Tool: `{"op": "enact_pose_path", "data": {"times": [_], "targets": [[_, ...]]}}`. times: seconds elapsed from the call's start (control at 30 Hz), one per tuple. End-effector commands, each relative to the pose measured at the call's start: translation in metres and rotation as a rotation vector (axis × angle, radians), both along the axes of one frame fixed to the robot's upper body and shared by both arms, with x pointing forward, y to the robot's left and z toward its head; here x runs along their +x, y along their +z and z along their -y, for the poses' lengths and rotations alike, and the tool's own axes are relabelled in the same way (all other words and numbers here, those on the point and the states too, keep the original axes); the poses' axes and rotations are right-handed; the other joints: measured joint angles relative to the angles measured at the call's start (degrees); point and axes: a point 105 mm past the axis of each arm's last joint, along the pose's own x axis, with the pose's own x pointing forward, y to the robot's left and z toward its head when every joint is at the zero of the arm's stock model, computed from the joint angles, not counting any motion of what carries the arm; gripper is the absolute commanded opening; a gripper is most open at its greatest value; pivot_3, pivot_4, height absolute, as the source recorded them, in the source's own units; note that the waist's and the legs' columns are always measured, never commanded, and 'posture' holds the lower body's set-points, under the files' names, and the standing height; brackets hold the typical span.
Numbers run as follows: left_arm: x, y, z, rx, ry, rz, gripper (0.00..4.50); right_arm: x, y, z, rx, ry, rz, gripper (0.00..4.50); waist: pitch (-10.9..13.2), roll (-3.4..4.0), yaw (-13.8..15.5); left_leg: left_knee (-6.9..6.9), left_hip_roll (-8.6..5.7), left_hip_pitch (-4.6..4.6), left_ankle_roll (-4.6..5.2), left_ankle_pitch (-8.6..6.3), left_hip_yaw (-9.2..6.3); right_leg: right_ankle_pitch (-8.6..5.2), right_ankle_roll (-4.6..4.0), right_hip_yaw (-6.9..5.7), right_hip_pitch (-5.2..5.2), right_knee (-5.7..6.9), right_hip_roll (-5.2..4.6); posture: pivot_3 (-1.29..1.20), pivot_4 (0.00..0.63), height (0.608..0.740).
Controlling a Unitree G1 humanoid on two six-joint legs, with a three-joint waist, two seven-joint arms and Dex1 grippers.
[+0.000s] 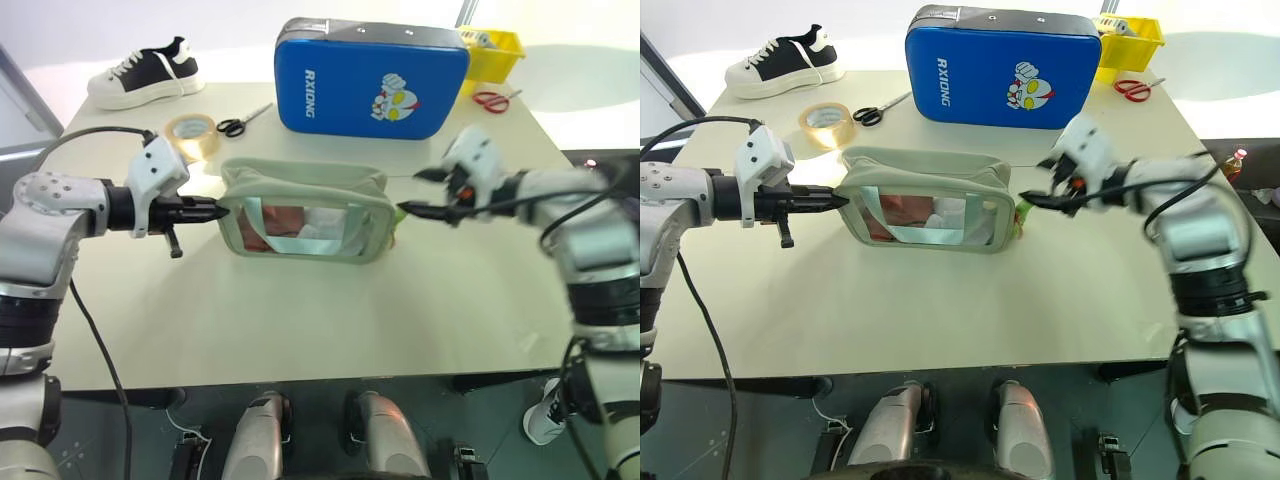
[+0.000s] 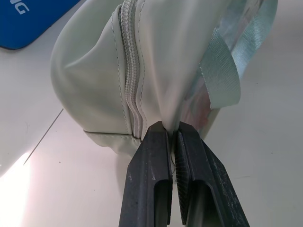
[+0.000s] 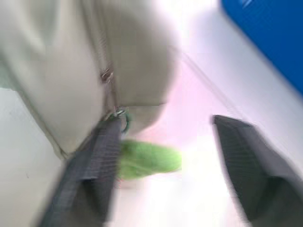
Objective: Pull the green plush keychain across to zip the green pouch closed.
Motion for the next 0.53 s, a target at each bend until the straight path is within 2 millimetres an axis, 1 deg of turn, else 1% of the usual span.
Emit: {"op": "enact_pose_path", "data": {"times": [0.03, 0.07, 0.17, 0.23, 0.27, 0.33, 0.37, 0.4, 0.47, 0.53], "targets": [[-0.001, 0.008, -0.001, -0.003, 0.001, 0.031, 0.0, -0.024, 0.038, -0.004, 0.046, 0.136, -0.019, 4.48, 0.0, 0.0, -0.02, -0.02, 0.01, 0.0, -0.01, -0.01, 0.0, 0.0, 0.0, 0.0, 0.0, -0.02, 0.0, 0.0, 0.15, 0.74], [-0.001, 0.008, -0.001, -0.003, 0.002, 0.031, 0.0, -0.029, 0.043, -0.006, 0.057, 0.163, -0.036, 4.48, 0.0, 0.0, -0.03, -0.02, 0.02, 0.0, -0.01, -0.01, 0.0, 0.0, -0.01, 0.0, -0.01, -0.03, -0.01, 0.0, 0.15, 0.74], [-0.002, 0.01, -0.003, -0.014, -0.006, 0.026, 1.05, -0.043, 0.05, -0.018, 0.083, 0.23, -0.082, 4.5, 0.0, 0.0, -0.02, -0.02, 0.04, -0.01, -0.02, -0.01, 0.0, 0.0, -0.02, 0.01, -0.02, -0.06, -0.09, 0.0, 0.15, 0.74], [-0.004, 0.02, -0.004, -0.057, -0.011, 0.019, 2.12, -0.047, 0.047, -0.024, 0.059, 0.25, -0.076, 4.5, 0.0, 0.0, 0.0, -0.02, 0.05, -0.03, -0.1, -0.06, 0.0, 0.0, -0.02, 0.0, -0.04, -0.07, -0.1, 0.0, 0.15, 0.74], [-0.004, 0.027, -0.005, -0.082, -0.009, 0.02, 2.58, -0.047, 0.044, -0.026, 0.052, 0.25, -0.07, 4.5, 0.0, 0.0, 0.04, -0.02, 0.04, -0.03, -0.11, -0.07, 0.0, 0.0, -0.03, 0.0, -0.04, -0.07, -0.11, 0.0, 0.15, 0.74], [-0.004, 0.038, -0.008, -0.114, 0.009, 0.026, 3.69, -0.047, 0.042, -0.028, 0.05, 0.246, -0.065, 4.5, 0.0, -0.01, 0.1, -0.02, 0.04, -0.09, -0.13, -0.08, -0.01, 0.0, -0.02, 0.0, -0.08, -0.08, -0.11, 0.0, 0.15, 0.74], [-0.003, 0.042, -0.009, -0.125, 0.021, 0.03, 4.16, -0.048, 0.041, -0.028, 0.052, 0.246, -0.065, 4.5, 0.0, -0.01, 0.16, -0.02, 0.04, -0.1, -0.13, -0.08, 0.0, 0.01, -0.02, -0.01, -0.08, -0.09, -0.11, 0.0, 0.15, 0.74], [-0.003, 0.048, -0.011, -0.14, 0.026, 0.033, 4.48, -0.047, 0.041, -0.028, 0.054, 0.243, -0.06, 4.5, 0.0, -0.01, 0.15, -0.01, 0.03, -0.11, -0.13, -0.08, 0.0, 0.01, -0.02, -0.01, -0.08, -0.1, -0.12, 0.0, 0.15, 0.74], [-0.004, 0.06, -0.013, -0.165, 0.021, 0.04, 4.48, -0.047, 0.041, -0.029, 0.057, 0.241, -0.051, 4.5, 0.0, -0.01, 0.03, -0.01, 0.02, -0.12, -0.12, -0.08, 0.0, 0.01, -0.01, -0.02, -0.08, -0.12, -0.11, 0.0, 0.15, 0.74], [-0.002, 0.066, -0.018, -0.163, 0.039, 0.065, 4.48, -0.047, 0.043, -0.03, 0.066, 0.238, -0.042, 4.5, 0.0, -0.01, 0.02, -0.02, 0.01, -0.11, -0.02, -0.04, 0.01, 0.01, -0.01, -0.02, -0.09, -0.11, -0.07, 0.0, 0.15, 0.74]]}}
